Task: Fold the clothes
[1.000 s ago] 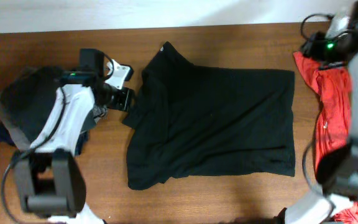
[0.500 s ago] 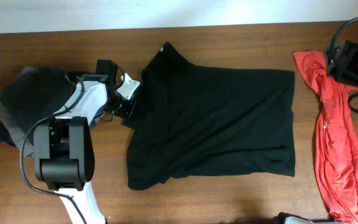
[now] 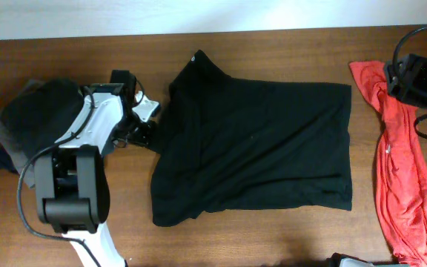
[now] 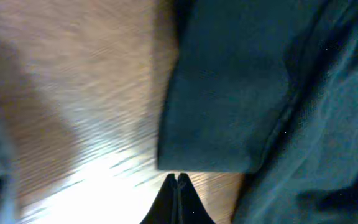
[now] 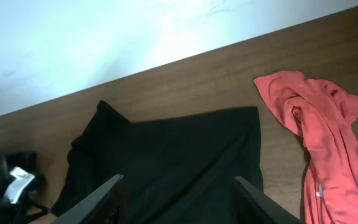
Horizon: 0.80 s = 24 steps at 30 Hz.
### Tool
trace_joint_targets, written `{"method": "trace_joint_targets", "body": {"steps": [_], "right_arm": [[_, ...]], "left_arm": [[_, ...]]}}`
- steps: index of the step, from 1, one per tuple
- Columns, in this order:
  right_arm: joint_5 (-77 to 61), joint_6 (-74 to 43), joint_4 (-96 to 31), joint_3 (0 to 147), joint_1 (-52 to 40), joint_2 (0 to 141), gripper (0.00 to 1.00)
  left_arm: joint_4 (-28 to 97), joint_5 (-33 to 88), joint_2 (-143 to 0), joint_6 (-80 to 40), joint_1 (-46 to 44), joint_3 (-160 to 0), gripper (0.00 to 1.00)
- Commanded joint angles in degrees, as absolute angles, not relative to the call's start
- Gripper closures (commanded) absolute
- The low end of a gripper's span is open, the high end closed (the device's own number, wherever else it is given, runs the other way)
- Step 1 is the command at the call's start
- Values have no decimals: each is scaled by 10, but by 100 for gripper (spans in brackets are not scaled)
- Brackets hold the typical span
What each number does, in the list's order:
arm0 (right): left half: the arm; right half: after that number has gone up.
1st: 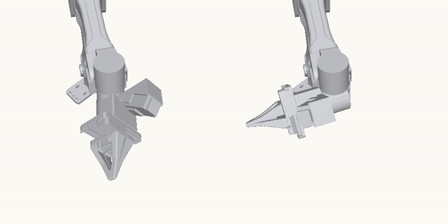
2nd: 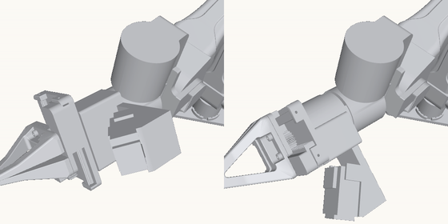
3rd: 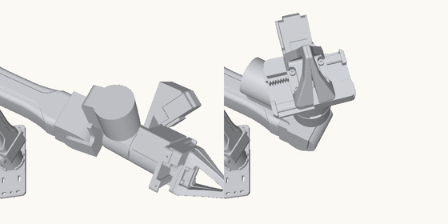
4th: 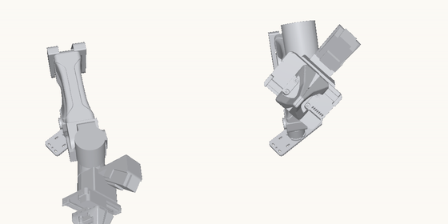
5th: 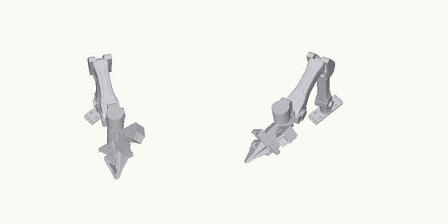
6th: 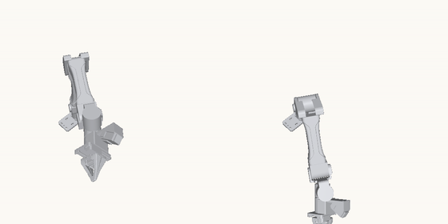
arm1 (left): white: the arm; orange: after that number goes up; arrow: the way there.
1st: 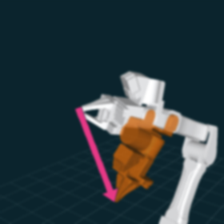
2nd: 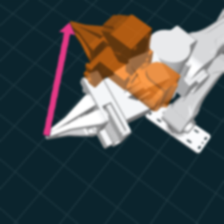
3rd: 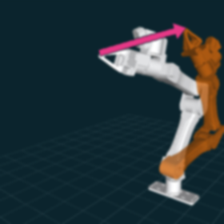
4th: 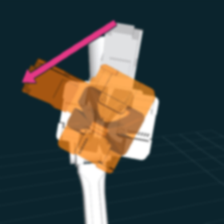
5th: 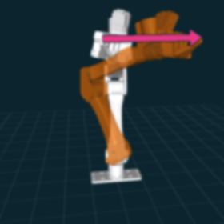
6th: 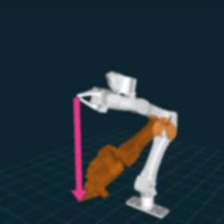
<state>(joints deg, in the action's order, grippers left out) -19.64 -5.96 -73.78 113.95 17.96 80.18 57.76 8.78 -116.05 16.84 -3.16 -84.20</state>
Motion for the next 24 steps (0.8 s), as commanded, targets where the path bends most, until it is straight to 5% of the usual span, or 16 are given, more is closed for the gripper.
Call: {"method": "trace_joint_targets", "body": {"steps": [1, 2, 6, 16, 24], "right_arm": [[-204, -58, -741, 1140, 176, 792, 43], [-204, -58, -742, 1140, 176, 792, 43], [-204, -57, -753, 1140, 176, 792, 43], [-204, -57, -764, 1140, 176, 792, 43], [-204, -58, -766, 1140, 176, 792, 43]], "left_arm": [[551, 107, -1135, 145, -27, -854, 68], [535, 141, -1136, 161, -27, -849, 52], [493, 159, -1137, 178, -30, -829, 36], [486, 191, -1183, 201, -29, -825, 36], [497, 213, -1187, 203, -30, -825, 52]]}}
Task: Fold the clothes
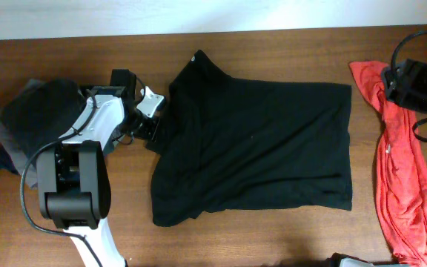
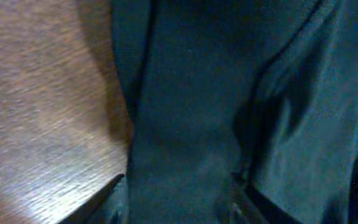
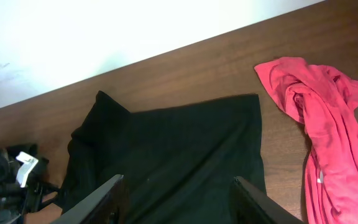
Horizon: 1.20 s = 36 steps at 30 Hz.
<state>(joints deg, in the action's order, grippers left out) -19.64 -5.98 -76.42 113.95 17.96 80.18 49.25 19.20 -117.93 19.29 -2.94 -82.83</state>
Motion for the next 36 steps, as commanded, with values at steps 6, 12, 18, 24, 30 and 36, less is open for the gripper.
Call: {"method": "trace_joint_targets", "body": {"steps": [6, 12, 18, 24, 30, 36], "right_arm": [[-204, -58, -766, 1140, 176, 792, 43], [-204, -58, -766, 1140, 176, 792, 43], [-204, -58, -766, 1140, 176, 792, 43], [-204, -57, -766, 1140, 176, 792, 43], [-204, -58, -765, 1140, 176, 792, 43], [-204, -57, -766, 1140, 176, 792, 43]], "left_arm": [[492, 212, -1211, 203, -30, -825, 56], [486, 213, -1231, 204, -30, -825, 68], [543, 212, -1223, 202, -30, -848, 100], [654, 154, -1191, 168, -29, -881, 100], [655, 65, -1126, 101, -17, -881, 100], [542, 269, -1124, 215, -22, -881, 63]]}}
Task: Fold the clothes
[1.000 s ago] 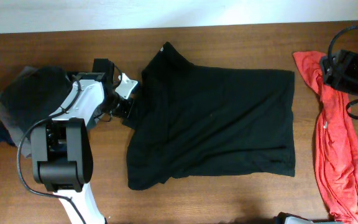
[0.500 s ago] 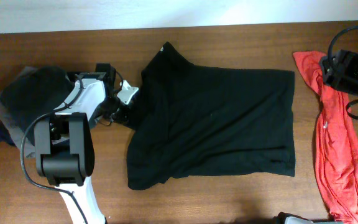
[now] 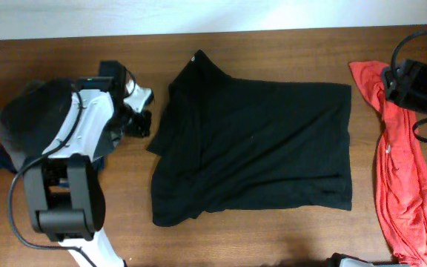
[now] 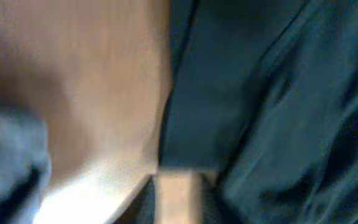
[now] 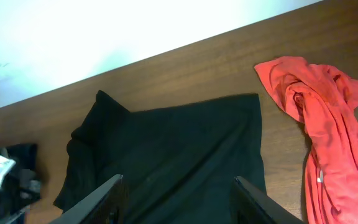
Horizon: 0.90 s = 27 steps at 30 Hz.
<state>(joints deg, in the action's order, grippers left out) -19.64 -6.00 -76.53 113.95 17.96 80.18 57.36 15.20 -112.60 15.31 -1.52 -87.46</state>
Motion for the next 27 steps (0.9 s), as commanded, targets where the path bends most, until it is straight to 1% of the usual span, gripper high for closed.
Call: {"method": "trace_joint_targets", "body": {"steps": [1, 2, 5, 12, 15, 17, 21, 24, 27], "right_arm": [[-204, -58, -766, 1140, 176, 792, 43], [-204, -58, -766, 1140, 176, 792, 43], [-204, -58, -770, 1140, 176, 792, 43], [-204, -58, -774, 1140, 176, 792, 43], [-204, -58, -778, 1140, 176, 792, 43], [-204, -57, -786, 1140, 176, 792, 43], [-203, -46, -793, 1139, 176, 792, 43], [-203, -46, -793, 1139, 176, 792, 43], [-203, -46, -793, 1139, 176, 792, 43]], "left_arm": [[517, 285, -1128, 219, -26, -881, 59], [473, 287, -1138, 219, -33, -881, 57], [404, 288, -1159, 218, -48, -881, 57], [334, 287, -1206, 218, -72, -881, 56], [324, 281, -1224, 218, -71, -881, 58], [322, 276, -1228, 218, -69, -881, 64], [331, 278, -1218, 202, -67, -894, 66], [370, 276, -1198, 202, -67, -916, 66], [379, 255, -1182, 203, -67, -925, 64]]}}
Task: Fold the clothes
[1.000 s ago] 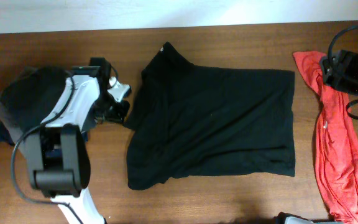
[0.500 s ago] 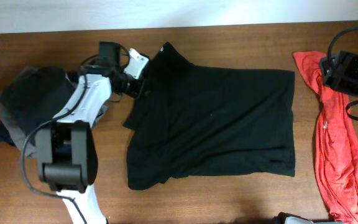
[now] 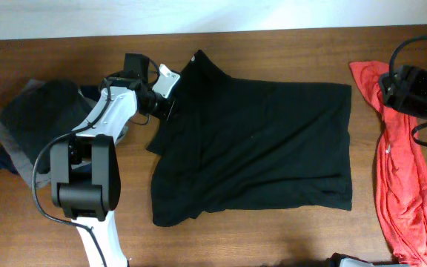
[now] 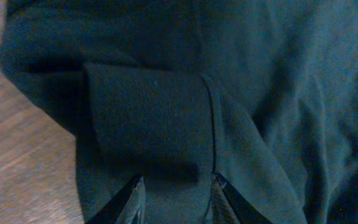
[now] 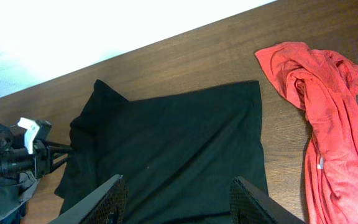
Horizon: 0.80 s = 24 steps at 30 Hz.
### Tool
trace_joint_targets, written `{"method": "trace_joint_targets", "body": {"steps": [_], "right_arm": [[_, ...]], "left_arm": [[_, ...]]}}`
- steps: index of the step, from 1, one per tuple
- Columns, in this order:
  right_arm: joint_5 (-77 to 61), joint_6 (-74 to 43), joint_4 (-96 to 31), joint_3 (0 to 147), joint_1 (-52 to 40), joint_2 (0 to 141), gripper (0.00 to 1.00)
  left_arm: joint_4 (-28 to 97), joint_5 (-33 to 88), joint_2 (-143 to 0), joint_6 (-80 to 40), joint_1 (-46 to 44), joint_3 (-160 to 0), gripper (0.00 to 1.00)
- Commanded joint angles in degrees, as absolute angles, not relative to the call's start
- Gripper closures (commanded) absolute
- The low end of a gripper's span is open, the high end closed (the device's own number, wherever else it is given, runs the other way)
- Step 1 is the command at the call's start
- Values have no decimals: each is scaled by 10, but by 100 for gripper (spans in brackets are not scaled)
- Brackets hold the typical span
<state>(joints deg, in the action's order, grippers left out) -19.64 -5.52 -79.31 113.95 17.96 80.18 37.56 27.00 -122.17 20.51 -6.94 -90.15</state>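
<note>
A black shirt (image 3: 258, 144) lies spread flat in the middle of the wooden table, its upper-left sleeve folded inward. My left gripper (image 3: 166, 90) sits at that upper-left edge. In the left wrist view it (image 4: 178, 194) is open, with the folded black cuff (image 4: 148, 118) lying between and ahead of the fingertips (image 4: 138, 186). My right gripper (image 3: 412, 85) hangs high at the table's right end, open and empty (image 5: 180, 205), looking down over the shirt (image 5: 179, 143).
A red garment (image 3: 402, 178) lies crumpled along the right edge, under the right arm. A pile of dark clothes (image 3: 32, 122) sits at the left end. Bare wood (image 3: 273, 237) shows in front of the shirt.
My left gripper has moved from the bare wood beside the dark pile up and right onto the shirt's upper-left folded sleeve. Its jaws stand wider. The right arm has barely shifted.
My left gripper was first shut at the shirt's left edge, then open over that edge, then back over the wood near the dark pile. Now it is open on the upper-left sleeve. The shirt's outline has hardly changed, and the right gripper stayed open and high.
</note>
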Motion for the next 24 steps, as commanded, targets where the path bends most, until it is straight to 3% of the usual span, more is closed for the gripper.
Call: {"method": "trace_joint_targets", "body": {"steps": [1, 8, 13, 24], "right_arm": [[-203, -46, -793, 1139, 176, 792, 42], [-193, -46, -793, 1139, 176, 793, 42], [-193, -46, -798, 1139, 176, 796, 42], [-192, -46, -802, 1139, 176, 799, 42]], "left_arm": [[377, 241, -1180, 203, -67, -925, 64], [356, 211, -1183, 212, -63, -924, 64], [330, 213, -1201, 211, -52, -922, 57], [347, 333, -1250, 211, -52, -924, 60]]}}
